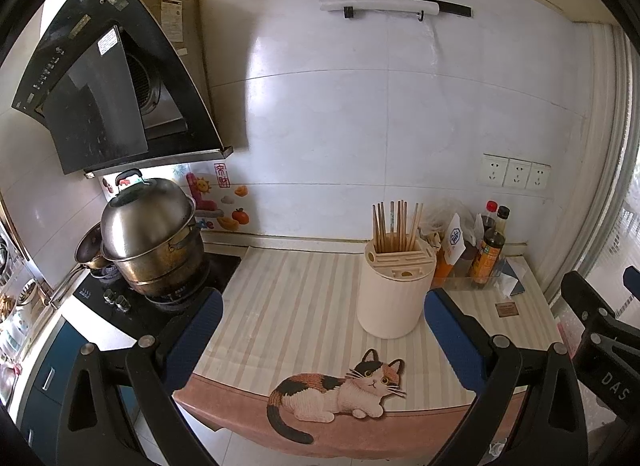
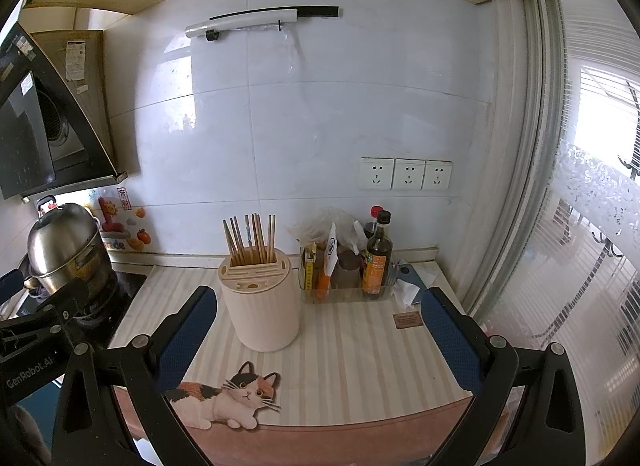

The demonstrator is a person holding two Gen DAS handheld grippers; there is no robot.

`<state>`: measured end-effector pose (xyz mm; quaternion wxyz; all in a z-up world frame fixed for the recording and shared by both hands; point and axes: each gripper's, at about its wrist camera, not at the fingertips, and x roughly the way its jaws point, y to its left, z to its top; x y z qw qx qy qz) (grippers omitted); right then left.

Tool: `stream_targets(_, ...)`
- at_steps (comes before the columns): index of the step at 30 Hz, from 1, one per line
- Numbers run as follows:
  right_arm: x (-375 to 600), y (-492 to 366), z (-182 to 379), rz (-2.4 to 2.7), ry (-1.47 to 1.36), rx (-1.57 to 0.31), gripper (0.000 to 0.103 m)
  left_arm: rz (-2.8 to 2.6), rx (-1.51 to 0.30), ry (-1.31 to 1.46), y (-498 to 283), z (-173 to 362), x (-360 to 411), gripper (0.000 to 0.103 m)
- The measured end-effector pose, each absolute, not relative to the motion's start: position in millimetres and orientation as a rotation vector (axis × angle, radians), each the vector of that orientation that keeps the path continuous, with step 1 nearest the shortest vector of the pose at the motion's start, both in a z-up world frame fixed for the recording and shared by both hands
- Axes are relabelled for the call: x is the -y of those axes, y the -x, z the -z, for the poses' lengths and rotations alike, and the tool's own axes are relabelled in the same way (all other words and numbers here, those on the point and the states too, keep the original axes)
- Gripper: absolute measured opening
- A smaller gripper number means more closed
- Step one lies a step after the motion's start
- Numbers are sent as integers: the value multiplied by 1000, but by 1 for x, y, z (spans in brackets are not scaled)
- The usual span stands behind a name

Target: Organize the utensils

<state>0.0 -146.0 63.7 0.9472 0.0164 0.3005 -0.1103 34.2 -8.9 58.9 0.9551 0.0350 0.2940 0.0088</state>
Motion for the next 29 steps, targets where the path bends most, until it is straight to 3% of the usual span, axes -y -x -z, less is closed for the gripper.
stream_targets(29,147,-6,-67,222,-24,-605,103,-2,-594,-67,-33,-61,15,103)
